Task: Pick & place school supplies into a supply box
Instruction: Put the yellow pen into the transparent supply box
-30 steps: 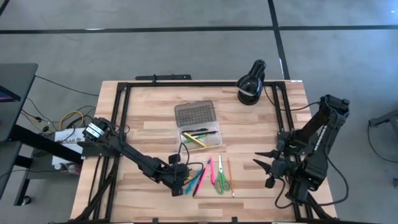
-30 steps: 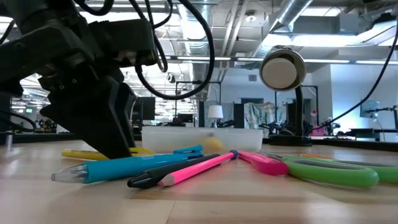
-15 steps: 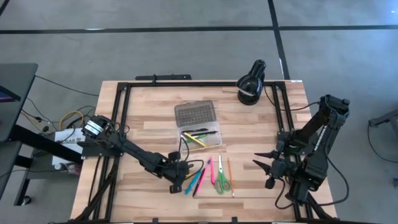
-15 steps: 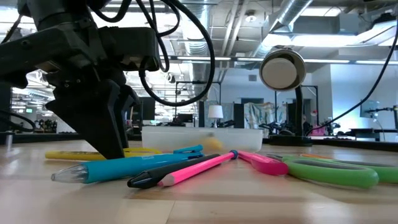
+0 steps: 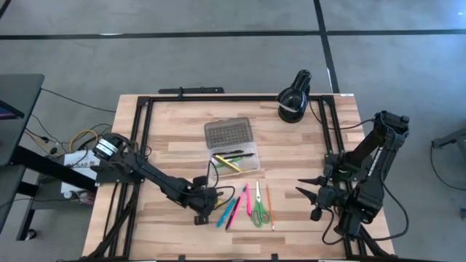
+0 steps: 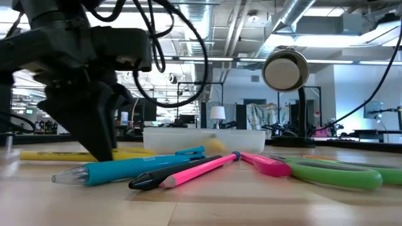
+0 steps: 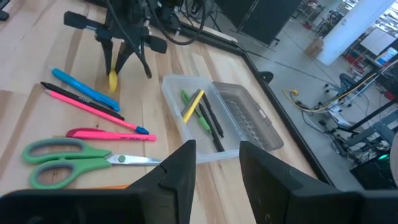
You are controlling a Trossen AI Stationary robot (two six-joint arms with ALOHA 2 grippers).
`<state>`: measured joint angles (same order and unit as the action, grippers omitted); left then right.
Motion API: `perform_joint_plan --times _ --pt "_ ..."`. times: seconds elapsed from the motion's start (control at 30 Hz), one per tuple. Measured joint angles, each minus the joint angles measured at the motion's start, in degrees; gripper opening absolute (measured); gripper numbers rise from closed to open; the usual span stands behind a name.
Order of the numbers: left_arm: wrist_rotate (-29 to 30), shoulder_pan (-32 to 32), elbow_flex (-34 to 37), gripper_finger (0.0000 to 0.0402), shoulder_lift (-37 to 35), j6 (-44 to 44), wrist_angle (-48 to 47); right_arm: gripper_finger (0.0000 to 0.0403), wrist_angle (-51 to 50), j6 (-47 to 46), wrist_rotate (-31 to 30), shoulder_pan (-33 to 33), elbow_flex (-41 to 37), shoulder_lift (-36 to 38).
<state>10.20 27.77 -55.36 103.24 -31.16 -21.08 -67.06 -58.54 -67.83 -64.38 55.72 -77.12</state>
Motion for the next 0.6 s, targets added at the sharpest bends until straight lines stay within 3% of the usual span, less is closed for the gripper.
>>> perform_joint_plan --times 0.43,0.6 --pt "9.41 -1.38 -0.54 0.003 -3.67 -1.9 -2.82 0.0118 1.86 0.0 0.02 0.01 -2.39 0.0" --pt "10.37 -3.39 -3.22 0.0031 -3.69 0.69 -2.94 0.0118 4.67 0.0 0.06 0.0 -5.03 -0.02"
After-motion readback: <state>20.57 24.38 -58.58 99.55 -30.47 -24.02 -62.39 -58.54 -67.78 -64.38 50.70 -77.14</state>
